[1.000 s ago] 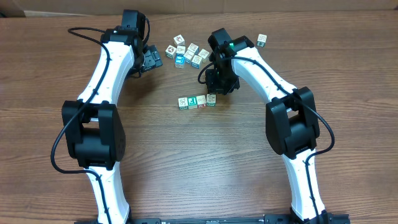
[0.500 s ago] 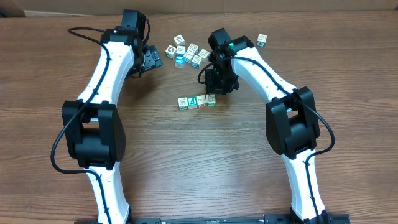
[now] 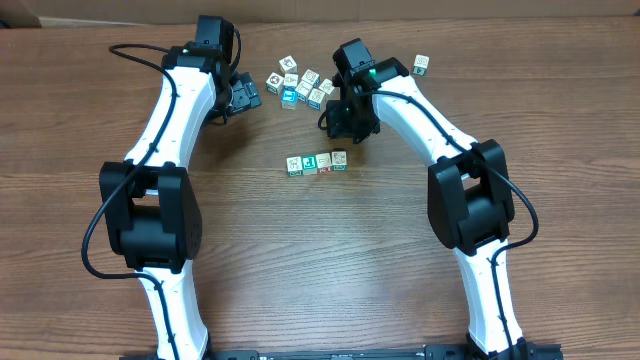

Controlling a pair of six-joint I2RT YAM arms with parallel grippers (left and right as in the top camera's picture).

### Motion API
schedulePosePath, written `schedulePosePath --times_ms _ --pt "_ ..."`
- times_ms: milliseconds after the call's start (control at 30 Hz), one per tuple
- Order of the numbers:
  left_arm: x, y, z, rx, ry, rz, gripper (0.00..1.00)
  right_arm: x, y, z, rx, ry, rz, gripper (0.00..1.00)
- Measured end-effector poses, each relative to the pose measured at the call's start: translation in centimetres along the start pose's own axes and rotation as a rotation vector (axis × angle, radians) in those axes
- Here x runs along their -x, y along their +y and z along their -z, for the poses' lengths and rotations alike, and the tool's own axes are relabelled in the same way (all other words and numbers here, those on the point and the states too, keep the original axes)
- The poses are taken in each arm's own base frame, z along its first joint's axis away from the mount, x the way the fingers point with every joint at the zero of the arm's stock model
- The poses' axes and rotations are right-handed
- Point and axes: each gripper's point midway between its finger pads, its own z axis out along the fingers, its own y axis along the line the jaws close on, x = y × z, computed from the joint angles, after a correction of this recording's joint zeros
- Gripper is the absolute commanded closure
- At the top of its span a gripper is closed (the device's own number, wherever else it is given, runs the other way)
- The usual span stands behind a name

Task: Form a horizontal line

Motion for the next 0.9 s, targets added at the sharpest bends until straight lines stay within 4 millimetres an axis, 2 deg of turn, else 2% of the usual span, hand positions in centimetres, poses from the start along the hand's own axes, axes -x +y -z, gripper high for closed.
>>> schedulePosePath --times_ms 233,433,533,900 --pt "0.0 0.0 0.0 0.001 0.0 0.0 0.0 -0.4 -3.4 0.5 -0.083 0.031 -0.079 0.73" --pt "0.0 0.0 0.0 0.0 0.0 0.0 0.0 -1.6 -4.9 0.8 -0.123 0.083 -0.113 0.89" --pt "0.0 0.0 0.0 0.001 0.0 0.0 0.0 -2.4 -5.1 0.9 -0.135 0.113 -0.12 0.93" --pt "0.0 0.0 0.0 0.0 0.0 0.0 0.0 -3.8 -3.4 0.6 -0.142 0.149 -0.084 0.93"
